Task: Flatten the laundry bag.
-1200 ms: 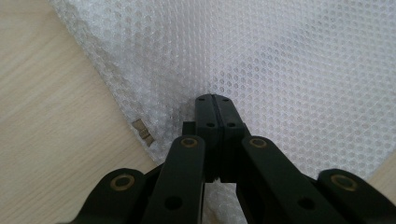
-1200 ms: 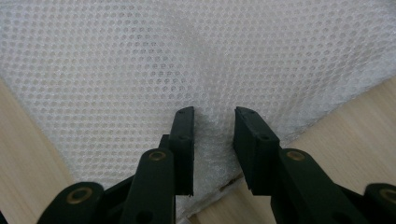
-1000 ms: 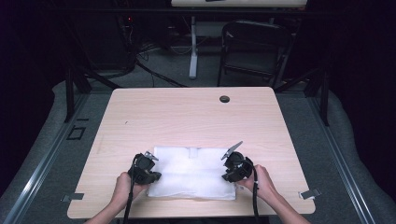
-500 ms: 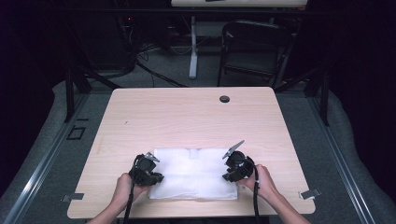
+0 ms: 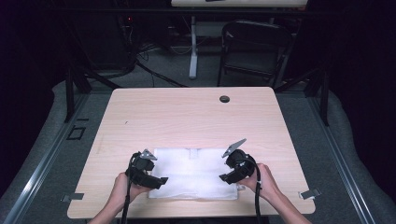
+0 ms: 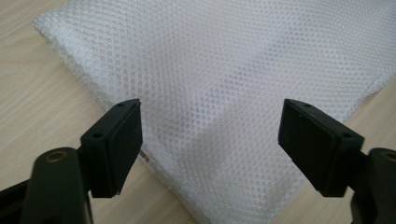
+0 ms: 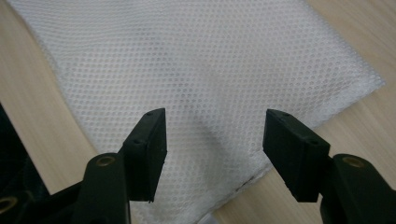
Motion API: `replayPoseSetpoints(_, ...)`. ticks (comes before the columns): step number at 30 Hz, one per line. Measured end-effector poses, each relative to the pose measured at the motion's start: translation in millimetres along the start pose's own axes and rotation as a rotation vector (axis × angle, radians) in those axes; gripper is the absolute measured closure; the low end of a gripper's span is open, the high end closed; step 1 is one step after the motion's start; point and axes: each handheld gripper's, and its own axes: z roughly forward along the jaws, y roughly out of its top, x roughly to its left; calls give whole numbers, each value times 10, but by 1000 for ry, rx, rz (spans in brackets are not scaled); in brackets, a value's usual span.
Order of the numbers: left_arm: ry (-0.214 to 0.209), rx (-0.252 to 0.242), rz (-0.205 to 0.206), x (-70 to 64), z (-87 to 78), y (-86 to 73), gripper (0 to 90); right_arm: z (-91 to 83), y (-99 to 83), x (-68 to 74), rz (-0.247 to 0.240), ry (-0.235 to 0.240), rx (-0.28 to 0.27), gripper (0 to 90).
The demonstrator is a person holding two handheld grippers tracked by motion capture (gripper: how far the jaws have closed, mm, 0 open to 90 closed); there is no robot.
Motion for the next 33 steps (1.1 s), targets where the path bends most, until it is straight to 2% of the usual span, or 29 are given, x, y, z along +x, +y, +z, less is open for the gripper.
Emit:
replayPoseSetpoints(6, -20, -8, 2, 0, -5, 1, 140, 10, -110, 130, 0, 21, 8, 377)
replayPoseSetpoints(7, -14, -8, 4, -6, -5, 3, 135, 28, -123, 142, -10, 25, 18, 381)
replayPoseSetpoints(8, -24, -15, 2, -7, -6, 4, 128, 50, -137, 158, -18, 37, 24, 389)
replayPoseSetpoints(10, -16, -21, 4, -15, -12, 5, 127, 88, -158, 189, -29, 52, 40, 414)
replayPoseSetpoints(12, -26, -21, 10, -11, -9, 6, 131, 102, -163, 225, -46, 52, 54, 461)
replayPoseSetpoints(13, -27, -20, 8, -13, -3, 5, 135, 117, -169, 245, -40, 60, 39, 478)
replayPoseSetpoints(15, -31, -14, 14, -16, 5, 4, 143, 124, -165, 275, -49, 63, 45, 519)
replayPoseSetpoints(19, -41, -9, 30, -37, 18, 4, 154, 195, -171, 308, -71, 87, 71, 511)
replayPoseSetpoints(21, -45, -5, 36, -41, 28, 5, 154, 239, -175, 336, -72, 84, 81, 521)
replayPoseSetpoints(27, -57, 15, 47, -50, 58, 8, 159, 306, -172, 374, -123, 54, 114, 700)
replayPoseSetpoints(31, -62, 21, 54, -57, 66, 9, 161, 319, -184, 407, -133, 44, 113, 838)
replayPoseSetpoints(33, -62, 18, 59, -67, 69, 9, 161, 326, -189, 407, -124, 56, 108, 885)
